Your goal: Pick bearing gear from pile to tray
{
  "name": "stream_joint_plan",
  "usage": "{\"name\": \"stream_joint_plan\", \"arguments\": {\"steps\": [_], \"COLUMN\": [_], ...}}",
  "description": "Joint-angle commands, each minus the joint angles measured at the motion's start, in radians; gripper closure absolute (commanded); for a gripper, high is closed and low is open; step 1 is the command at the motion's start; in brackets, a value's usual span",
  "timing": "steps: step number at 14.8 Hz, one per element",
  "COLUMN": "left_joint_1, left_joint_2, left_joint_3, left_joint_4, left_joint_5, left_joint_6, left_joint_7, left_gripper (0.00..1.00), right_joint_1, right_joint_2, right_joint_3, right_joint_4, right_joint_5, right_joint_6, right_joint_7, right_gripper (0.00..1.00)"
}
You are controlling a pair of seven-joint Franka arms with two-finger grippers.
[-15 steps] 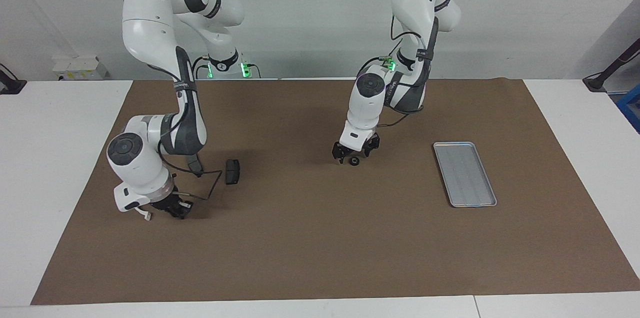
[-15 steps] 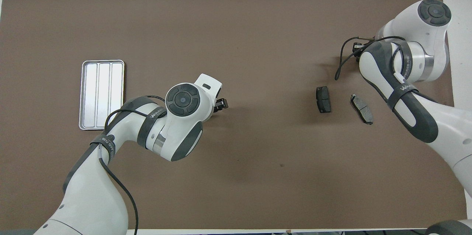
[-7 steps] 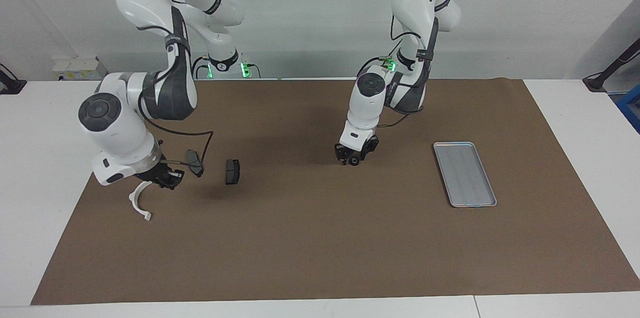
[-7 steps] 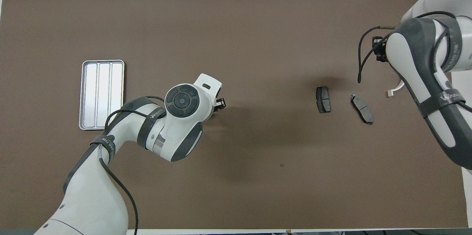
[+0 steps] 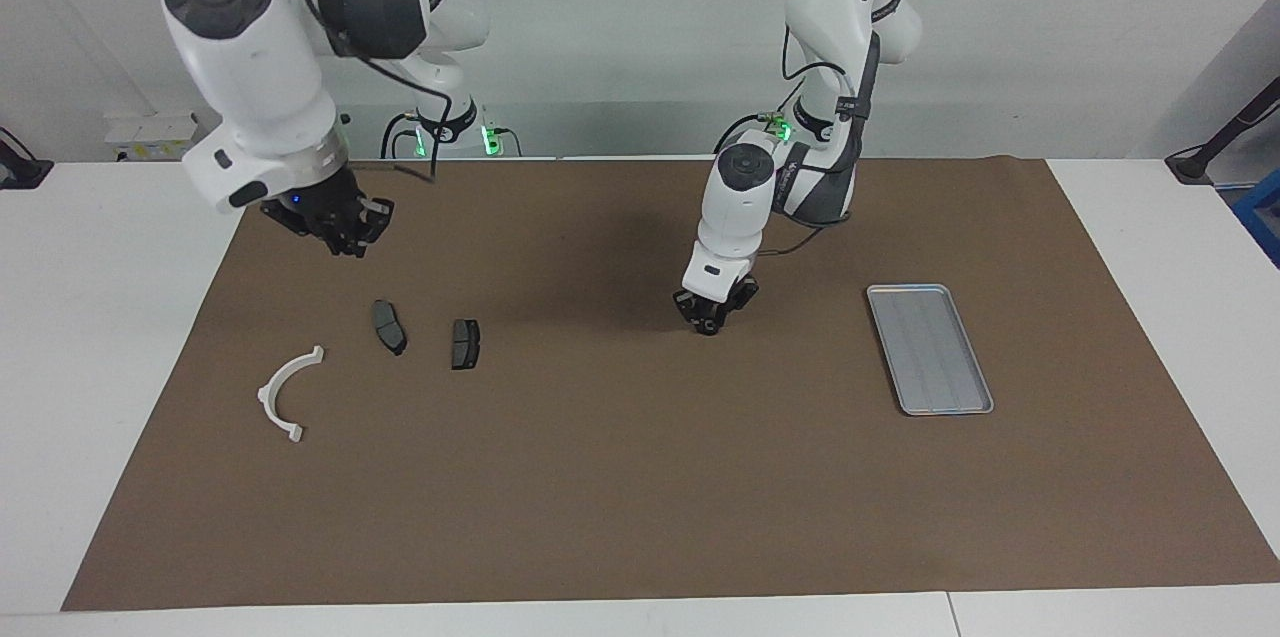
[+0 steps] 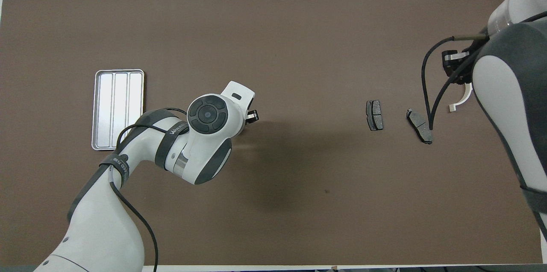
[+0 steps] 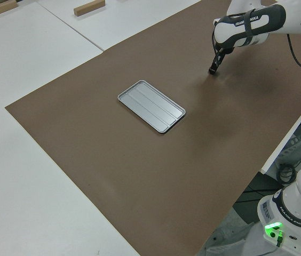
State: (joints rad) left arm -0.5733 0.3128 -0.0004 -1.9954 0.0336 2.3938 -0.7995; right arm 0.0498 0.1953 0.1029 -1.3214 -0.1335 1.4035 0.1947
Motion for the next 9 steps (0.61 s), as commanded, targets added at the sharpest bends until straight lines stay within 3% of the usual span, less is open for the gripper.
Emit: {"name": "stream_joint_plan", "arguments": {"steps": [1, 4, 9], "left_joint_1": [0.114, 0.281, 0.524], "left_joint_2": [-0.056, -0.128, -0.257], "left_joint_3": [0.007, 0.01, 0.01], "left_joint_4": [0.133, 0.254, 0.245], "left_joint_5": [0.046, 0.046, 0.045], "left_joint_6": [-0.19, -0.373, -0.511], "left_joint_7": [0.125, 0.299, 0.607], "left_gripper": [1.0, 1.0, 1.0], "right_joint_1": [-0.008, -0.008, 0.011], "right_joint_2": [-0.053, -0.071, -0.08], "right_joint_3": [0.034, 0.035, 0.061], "right_joint_4": [-0.018, -0.018, -0.03], "right_joint_5": [-0.002, 0.026, 0.052], "right_joint_6": [-0.03, -0.043, -0.028], "right_joint_7": [-0.001, 0.0, 0.107], "right_gripper": [1.0, 1.0, 1.0]}}
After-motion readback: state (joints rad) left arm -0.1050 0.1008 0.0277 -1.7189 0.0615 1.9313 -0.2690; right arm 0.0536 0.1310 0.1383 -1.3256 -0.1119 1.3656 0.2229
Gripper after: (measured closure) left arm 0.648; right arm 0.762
